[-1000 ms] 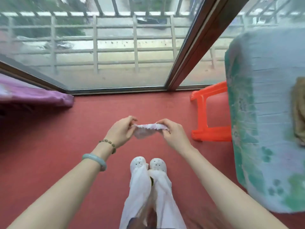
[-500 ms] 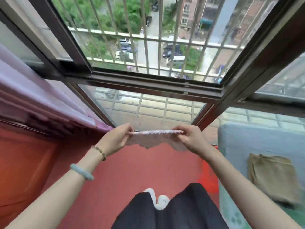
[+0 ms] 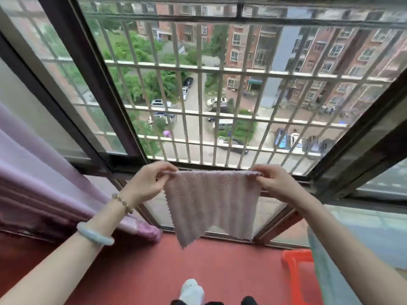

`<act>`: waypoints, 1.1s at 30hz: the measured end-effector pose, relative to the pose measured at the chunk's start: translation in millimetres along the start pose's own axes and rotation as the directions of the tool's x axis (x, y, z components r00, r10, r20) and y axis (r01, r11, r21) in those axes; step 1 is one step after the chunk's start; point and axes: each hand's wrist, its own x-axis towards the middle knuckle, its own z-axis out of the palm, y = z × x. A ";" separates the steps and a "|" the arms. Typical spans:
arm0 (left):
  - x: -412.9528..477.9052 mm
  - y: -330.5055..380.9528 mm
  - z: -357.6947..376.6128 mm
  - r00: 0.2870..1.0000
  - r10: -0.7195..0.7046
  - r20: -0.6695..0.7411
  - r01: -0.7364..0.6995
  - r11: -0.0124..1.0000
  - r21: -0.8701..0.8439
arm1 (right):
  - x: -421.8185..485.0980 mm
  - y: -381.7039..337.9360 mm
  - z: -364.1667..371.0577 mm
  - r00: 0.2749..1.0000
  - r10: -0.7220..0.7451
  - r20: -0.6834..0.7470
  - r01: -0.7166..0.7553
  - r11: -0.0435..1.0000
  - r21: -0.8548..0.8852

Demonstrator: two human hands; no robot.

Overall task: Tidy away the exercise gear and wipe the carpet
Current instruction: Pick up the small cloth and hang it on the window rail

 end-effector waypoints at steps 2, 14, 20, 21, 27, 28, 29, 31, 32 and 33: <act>26.2 0.0 -17.7 1.000 0.005 0.009 -0.005 1.000 -0.030 | 19.9 -9.2 -2.0 0.997 0.003 -0.072 -0.004 1.000 -0.024; 157.1 10.7 -45.8 0.975 0.204 -0.083 -0.193 0.973 0.126 | 117.4 -35.5 -53.2 0.903 -0.064 -0.425 0.013 0.993 -0.121; 153.2 -18.5 -13.3 0.978 0.207 0.000 -0.202 0.956 0.212 | 116.1 12.0 -35.5 0.952 0.044 -0.302 -0.091 0.986 -0.141; 148.6 -25.1 -6.0 0.981 0.194 0.016 -0.193 0.958 0.211 | 113.3 22.5 -28.3 0.957 0.065 -0.281 -0.111 0.982 -0.152; 106.5 -64.4 43.7 0.974 0.116 0.195 -0.154 0.970 0.190 | 87.7 71.0 16.3 0.981 0.160 -0.110 -0.181 0.961 -0.209; 99.1 -72.1 49.8 0.970 0.092 0.223 -0.138 0.970 0.200 | 82.5 77.6 22.9 0.979 0.187 -0.079 -0.200 0.955 -0.220; 92.0 -78.3 54.0 0.967 0.070 0.247 -0.123 0.971 0.206 | 77.1 81.9 28.4 0.976 0.212 -0.052 -0.218 0.948 -0.232; 78.7 -88.4 59.3 0.961 0.047 0.273 -0.104 0.975 0.199 | 67.6 87.3 37.0 0.969 0.249 -0.004 -0.242 0.940 -0.242; 72.6 -91.2 61.0 0.958 0.044 0.284 -0.103 0.975 0.197 | 63.4 87.9 40.2 0.966 0.257 0.014 -0.246 0.938 -0.244; 67.0 -92.8 62.4 0.954 0.042 0.298 -0.106 0.974 0.203 | 59.4 87.6 42.9 0.966 0.258 0.029 -0.243 0.937 -0.252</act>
